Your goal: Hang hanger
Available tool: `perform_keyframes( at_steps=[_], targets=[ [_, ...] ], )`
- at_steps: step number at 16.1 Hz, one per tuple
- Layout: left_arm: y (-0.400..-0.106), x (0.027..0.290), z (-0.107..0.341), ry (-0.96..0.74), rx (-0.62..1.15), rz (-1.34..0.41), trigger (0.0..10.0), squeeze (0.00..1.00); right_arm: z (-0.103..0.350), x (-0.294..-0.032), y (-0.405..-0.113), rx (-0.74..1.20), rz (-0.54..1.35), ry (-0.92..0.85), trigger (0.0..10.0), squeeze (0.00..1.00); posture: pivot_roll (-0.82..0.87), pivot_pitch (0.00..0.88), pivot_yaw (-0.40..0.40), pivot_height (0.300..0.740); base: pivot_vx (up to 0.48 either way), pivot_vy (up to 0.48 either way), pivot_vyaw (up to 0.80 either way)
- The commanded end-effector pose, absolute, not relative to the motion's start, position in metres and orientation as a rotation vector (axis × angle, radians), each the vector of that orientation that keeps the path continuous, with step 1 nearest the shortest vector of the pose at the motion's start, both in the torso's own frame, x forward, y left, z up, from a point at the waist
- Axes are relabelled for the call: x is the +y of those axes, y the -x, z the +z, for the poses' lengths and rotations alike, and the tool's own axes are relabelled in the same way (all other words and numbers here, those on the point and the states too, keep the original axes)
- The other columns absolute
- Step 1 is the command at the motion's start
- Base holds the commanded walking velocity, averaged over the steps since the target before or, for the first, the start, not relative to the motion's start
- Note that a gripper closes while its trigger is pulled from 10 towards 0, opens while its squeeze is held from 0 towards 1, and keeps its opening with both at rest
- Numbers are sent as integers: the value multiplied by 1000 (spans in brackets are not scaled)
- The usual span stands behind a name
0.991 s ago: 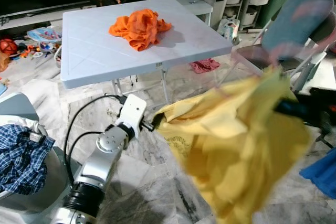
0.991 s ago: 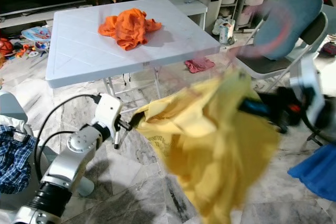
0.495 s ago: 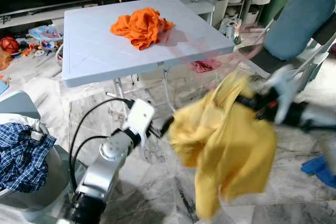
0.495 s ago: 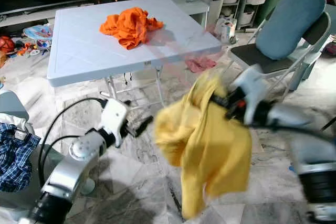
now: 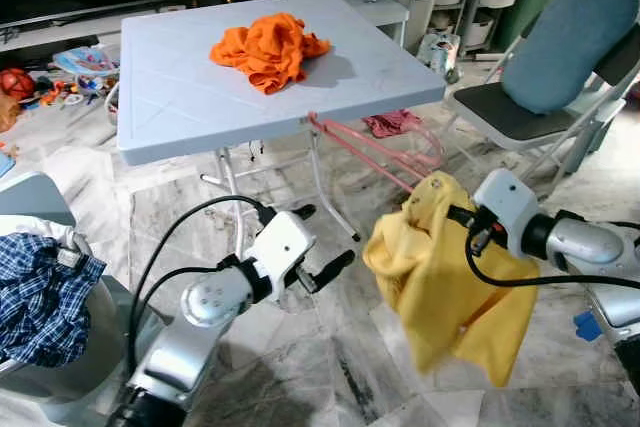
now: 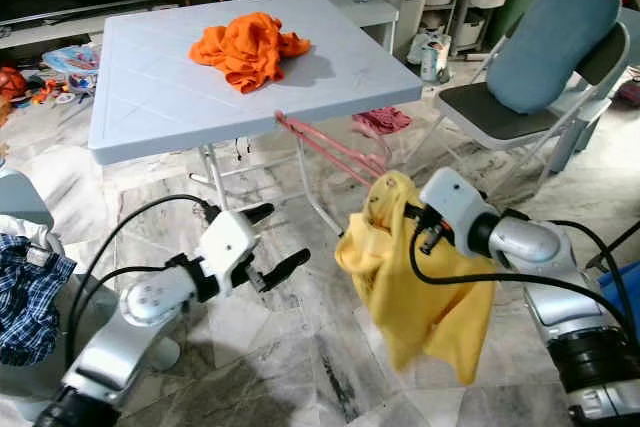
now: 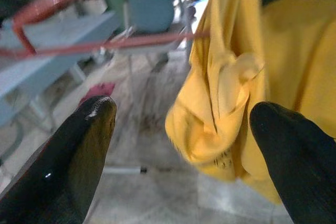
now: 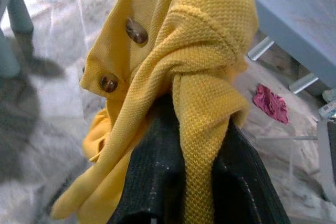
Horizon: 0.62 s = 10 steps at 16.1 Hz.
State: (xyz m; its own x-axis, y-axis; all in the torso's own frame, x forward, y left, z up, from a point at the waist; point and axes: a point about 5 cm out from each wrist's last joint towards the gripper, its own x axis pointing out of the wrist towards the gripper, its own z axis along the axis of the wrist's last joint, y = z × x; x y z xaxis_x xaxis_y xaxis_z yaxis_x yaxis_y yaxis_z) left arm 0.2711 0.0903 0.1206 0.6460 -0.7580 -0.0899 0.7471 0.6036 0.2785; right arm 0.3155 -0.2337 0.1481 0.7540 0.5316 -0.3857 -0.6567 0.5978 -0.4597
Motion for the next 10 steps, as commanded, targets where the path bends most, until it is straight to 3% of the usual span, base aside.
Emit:
perform_keyframes(
  at_steps=[1, 5, 10],
  targets=[
    [-269, 92, 125, -309, -51, -889, 10000, 1000, 159, -232, -319, 163, 734, 698, 10000, 0, -92, 0, -10, 740, 0, 0, 0],
    [-258, 105, 126, -342, -67, -956, 10000, 1000, 145, -236, -301, 287, 1031, 768, 10000, 0, -97, 0, 0, 740, 0, 0, 0],
    [-247, 115, 119, -399, -24, -1051, 10000, 1000, 148, -244, -298, 373, 1218, 813, 10000, 0, -94, 0, -9, 740, 0, 0, 0]
  ],
)
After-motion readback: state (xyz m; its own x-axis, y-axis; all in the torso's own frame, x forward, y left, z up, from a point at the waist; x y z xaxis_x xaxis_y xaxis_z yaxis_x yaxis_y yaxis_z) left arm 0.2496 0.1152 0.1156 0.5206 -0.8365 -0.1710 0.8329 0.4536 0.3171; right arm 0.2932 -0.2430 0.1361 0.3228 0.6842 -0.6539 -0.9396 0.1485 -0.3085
